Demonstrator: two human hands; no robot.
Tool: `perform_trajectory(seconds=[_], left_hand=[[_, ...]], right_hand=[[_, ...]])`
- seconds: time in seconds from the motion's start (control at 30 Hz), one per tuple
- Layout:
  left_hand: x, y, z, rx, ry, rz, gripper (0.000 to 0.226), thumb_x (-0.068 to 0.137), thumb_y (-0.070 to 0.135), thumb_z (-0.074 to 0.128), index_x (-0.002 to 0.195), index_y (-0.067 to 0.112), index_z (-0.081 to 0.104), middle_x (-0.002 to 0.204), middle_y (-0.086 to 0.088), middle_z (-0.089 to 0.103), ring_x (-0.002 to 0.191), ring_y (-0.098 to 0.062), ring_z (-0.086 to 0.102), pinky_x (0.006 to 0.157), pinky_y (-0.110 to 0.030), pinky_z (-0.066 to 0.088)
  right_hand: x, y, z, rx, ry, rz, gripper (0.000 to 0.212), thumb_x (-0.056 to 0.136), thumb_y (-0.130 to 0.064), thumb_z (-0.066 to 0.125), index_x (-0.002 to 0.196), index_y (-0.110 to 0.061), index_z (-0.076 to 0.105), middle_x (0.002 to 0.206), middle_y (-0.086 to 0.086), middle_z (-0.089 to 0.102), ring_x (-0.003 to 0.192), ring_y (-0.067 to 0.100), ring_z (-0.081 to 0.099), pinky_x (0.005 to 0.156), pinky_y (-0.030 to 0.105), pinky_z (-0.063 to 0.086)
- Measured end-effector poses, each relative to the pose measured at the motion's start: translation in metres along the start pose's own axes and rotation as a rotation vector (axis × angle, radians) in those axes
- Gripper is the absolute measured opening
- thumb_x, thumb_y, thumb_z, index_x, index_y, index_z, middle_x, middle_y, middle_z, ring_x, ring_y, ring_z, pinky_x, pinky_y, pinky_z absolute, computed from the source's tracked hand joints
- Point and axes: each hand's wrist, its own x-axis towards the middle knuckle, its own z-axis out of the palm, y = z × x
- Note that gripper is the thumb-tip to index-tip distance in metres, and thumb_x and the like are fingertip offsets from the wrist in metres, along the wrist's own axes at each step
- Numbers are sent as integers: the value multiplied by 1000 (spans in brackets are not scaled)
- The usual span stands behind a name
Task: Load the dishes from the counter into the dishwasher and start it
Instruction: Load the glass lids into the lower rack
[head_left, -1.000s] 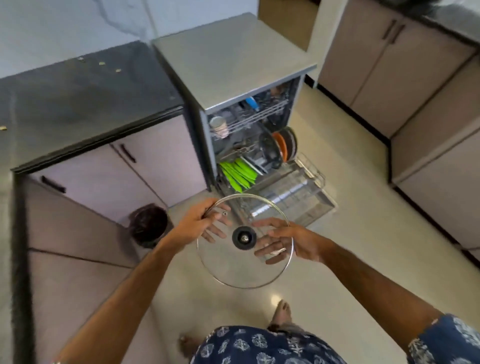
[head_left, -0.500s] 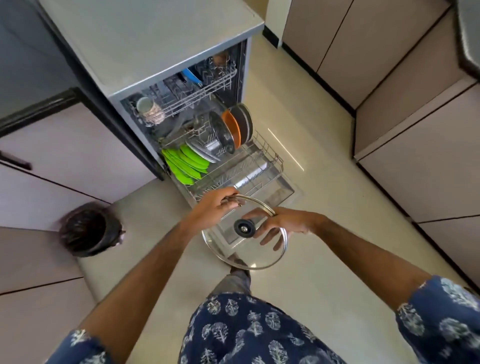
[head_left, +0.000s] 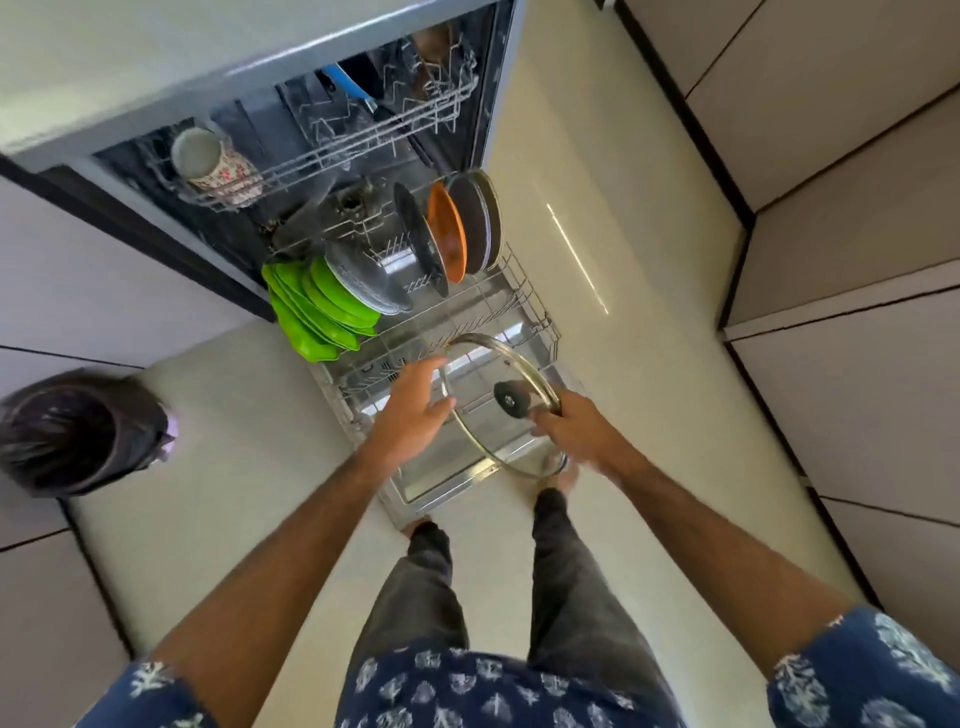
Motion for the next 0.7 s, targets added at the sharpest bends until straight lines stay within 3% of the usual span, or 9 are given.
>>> perform_trajectory(seconds=[0.17, 0.27, 0.37, 0.5, 0.7], left_hand=[[63, -41, 54, 133, 40, -95, 49, 90, 10, 66, 136, 14, 52, 136, -10, 53, 128, -28, 48, 106, -31, 34], [106, -62, 93, 246, 87, -163, 49, 91, 14, 66, 137, 13, 51, 137, -12, 51, 128, -31, 48, 108, -40, 36], [147, -85, 125, 415, 73, -225, 55, 91, 20, 66, 141, 12, 46, 143, -13, 47, 129, -33, 46, 108, -42, 36], [195, -123, 148, 594, 87, -299, 70, 88, 34, 69, 147, 16, 36, 153, -12, 36, 140, -33, 36, 113, -50, 35], [253, -159, 158, 675, 75, -319, 101, 83, 44, 75, 157, 13, 13, 165, -12, 13, 152, -32, 12, 122, -52, 18]], right_hand=[[89, 38, -43, -49, 59, -38, 31, 100, -21, 50, 129, -25, 57, 101, 12, 71, 90, 28, 71, 74, 47, 60], [148, 66, -69, -102, 103, -68, 32, 99, -22, 49, 129, -21, 59, 92, 6, 69, 74, 18, 66, 70, 38, 60], [195, 85, -84, -99, 154, -80, 31, 97, -25, 47, 126, -23, 59, 91, 5, 69, 78, 20, 67, 75, 45, 60], [245, 97, -91, -121, 209, -112, 22, 99, -30, 48, 115, -24, 62, 80, 4, 67, 71, 23, 68, 71, 46, 61], [300, 109, -78, -219, 253, -152, 18, 98, -35, 49, 98, -22, 61, 74, 1, 65, 65, 23, 65, 68, 46, 60]])
